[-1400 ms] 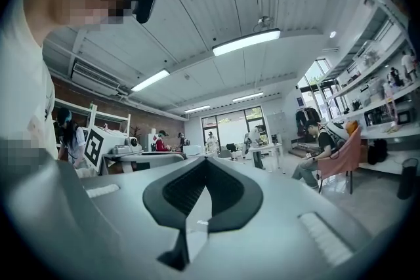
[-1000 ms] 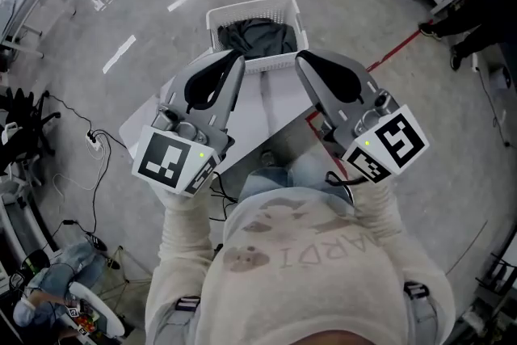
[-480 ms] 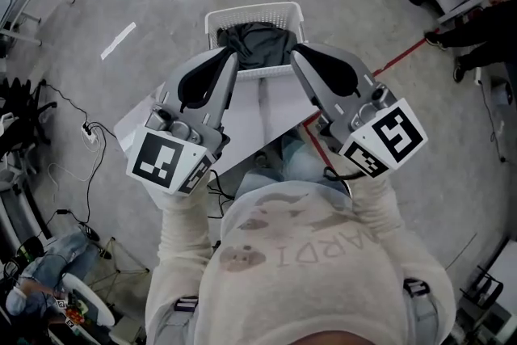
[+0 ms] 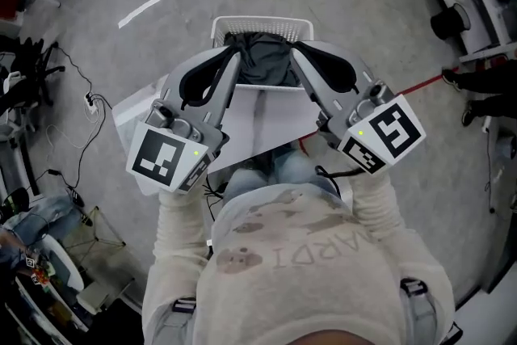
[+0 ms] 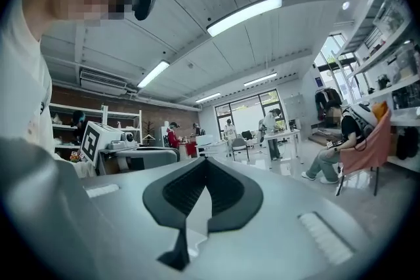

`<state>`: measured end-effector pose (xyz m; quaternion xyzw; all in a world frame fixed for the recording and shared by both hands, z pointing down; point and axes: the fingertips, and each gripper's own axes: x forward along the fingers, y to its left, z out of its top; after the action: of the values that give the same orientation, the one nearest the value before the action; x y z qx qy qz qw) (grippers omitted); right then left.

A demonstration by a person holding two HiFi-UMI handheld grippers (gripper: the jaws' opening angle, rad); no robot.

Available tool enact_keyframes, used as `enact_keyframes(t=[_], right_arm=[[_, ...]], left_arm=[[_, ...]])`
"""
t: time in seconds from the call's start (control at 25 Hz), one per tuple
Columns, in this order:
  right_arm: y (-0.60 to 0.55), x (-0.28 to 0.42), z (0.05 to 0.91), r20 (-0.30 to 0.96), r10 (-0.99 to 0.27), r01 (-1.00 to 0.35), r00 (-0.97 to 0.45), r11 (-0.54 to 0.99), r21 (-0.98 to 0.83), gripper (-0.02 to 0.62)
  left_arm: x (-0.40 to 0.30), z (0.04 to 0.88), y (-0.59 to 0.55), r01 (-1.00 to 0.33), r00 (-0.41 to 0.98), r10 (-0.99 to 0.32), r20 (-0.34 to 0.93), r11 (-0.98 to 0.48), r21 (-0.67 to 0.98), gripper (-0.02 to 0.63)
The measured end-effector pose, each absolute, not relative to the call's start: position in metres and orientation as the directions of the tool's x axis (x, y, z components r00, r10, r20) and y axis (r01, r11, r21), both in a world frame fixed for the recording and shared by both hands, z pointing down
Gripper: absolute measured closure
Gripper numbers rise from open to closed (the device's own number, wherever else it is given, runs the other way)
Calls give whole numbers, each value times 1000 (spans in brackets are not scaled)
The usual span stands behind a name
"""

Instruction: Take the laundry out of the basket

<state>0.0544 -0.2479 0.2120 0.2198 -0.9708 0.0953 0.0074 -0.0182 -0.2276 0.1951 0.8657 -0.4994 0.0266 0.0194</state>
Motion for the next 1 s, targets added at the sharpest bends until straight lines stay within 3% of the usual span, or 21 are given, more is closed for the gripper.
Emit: enact_keyframes(t=[0.48, 1.0], right_arm=[[-296, 34, 265, 156, -364, -392, -918, 891, -231, 568], [-340, -21, 399, 423, -327, -463, -845, 843, -274, 566]], left_arm=[[-27, 212, -254, -890, 456, -885, 95, -454, 44, 606], [-80, 276, -291, -858, 514, -844, 152, -503, 107, 606]])
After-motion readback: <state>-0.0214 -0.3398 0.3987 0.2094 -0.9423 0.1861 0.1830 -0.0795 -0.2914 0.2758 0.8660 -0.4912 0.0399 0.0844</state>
